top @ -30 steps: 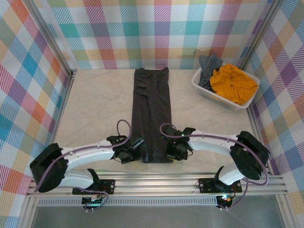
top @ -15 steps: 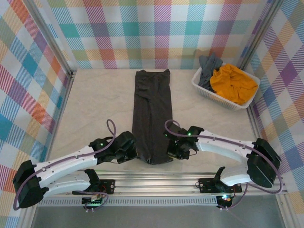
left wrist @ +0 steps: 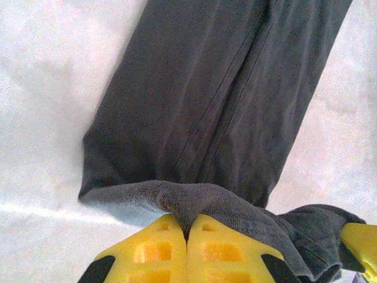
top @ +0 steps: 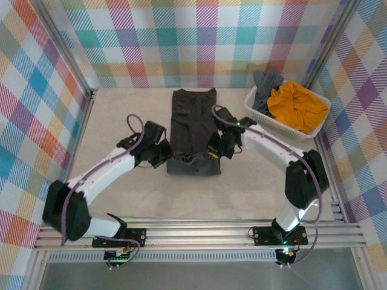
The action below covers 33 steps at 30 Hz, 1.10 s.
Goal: Fold and stack the t-shirts
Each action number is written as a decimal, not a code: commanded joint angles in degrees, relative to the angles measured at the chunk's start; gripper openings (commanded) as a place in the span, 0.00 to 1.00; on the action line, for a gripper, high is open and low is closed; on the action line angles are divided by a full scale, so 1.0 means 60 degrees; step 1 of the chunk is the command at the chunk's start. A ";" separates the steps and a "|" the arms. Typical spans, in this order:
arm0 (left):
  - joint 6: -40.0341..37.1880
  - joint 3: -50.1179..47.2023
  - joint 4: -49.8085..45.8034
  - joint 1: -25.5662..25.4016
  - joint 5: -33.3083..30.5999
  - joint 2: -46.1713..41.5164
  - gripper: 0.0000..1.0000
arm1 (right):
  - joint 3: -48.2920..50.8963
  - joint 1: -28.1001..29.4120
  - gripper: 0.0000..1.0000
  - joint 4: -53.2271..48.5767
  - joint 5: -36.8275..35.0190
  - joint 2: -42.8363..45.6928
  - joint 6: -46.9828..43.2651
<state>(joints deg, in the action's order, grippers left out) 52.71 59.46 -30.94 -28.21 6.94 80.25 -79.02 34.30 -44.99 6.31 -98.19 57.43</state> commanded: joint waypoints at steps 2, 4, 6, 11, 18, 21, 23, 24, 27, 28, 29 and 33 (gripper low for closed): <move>-0.1052 0.1399 0.0348 0.0609 0.0508 0.1595 0.00 | -0.1264 -0.0681 0.00 -0.0511 0.0093 -0.1156 -0.0643; -0.1235 0.2034 0.0201 0.0807 0.0601 0.2351 0.00 | -0.1653 -0.0930 0.00 -0.0500 -0.0028 -0.1580 -0.0652; -0.1397 0.2517 0.0119 0.0967 0.0578 0.2978 0.00 | -0.2036 -0.1182 0.00 -0.0434 0.0067 -0.2031 -0.0663; -0.1618 0.3645 0.0114 0.1272 0.0806 0.4291 0.00 | -0.3193 -0.1646 0.00 -0.0590 0.0382 -0.3300 -0.0744; -0.1965 0.5106 -0.0754 0.1419 0.0348 0.5533 0.00 | -0.4545 -0.1955 0.00 -0.0911 0.0571 -0.4638 -0.0969; -0.2057 0.5293 -0.0932 0.1507 0.0070 0.5643 0.15 | -0.5035 -0.2141 0.27 -0.1014 0.0629 -0.4916 -0.1220; -0.2151 0.5204 -0.0977 0.1509 -0.0219 0.5328 0.44 | -0.5296 -0.2196 0.43 -0.1062 0.0454 -0.4852 -0.1641; -0.2160 0.4984 -0.0962 0.1512 -0.0395 0.4973 0.53 | -0.5295 -0.2176 0.49 -0.1043 0.0319 -0.4657 -0.1936; -0.1808 0.3412 -0.0365 0.1502 -0.0566 0.3537 0.60 | -0.4541 -0.2172 0.59 -0.0925 0.0032 -0.3672 -0.2510; -0.1595 0.2743 -0.0057 0.1486 -0.0405 0.3065 0.61 | -0.4114 -0.2158 0.65 -0.0786 0.0005 -0.3319 -0.2614; -0.1351 0.2045 0.0246 0.1430 -0.0230 0.2597 0.60 | -0.3489 -0.2136 0.66 -0.0585 0.0042 -0.2834 -0.2711; -0.0126 -0.0284 0.1700 0.1241 0.0754 0.1516 0.59 | -0.0944 -0.1838 0.65 0.0176 0.0249 -0.1297 -0.2512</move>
<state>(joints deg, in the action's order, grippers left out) 45.87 64.66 -27.90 -20.14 7.38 91.74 -92.09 21.69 -45.87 7.09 -111.39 43.59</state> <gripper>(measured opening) 0.596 0.662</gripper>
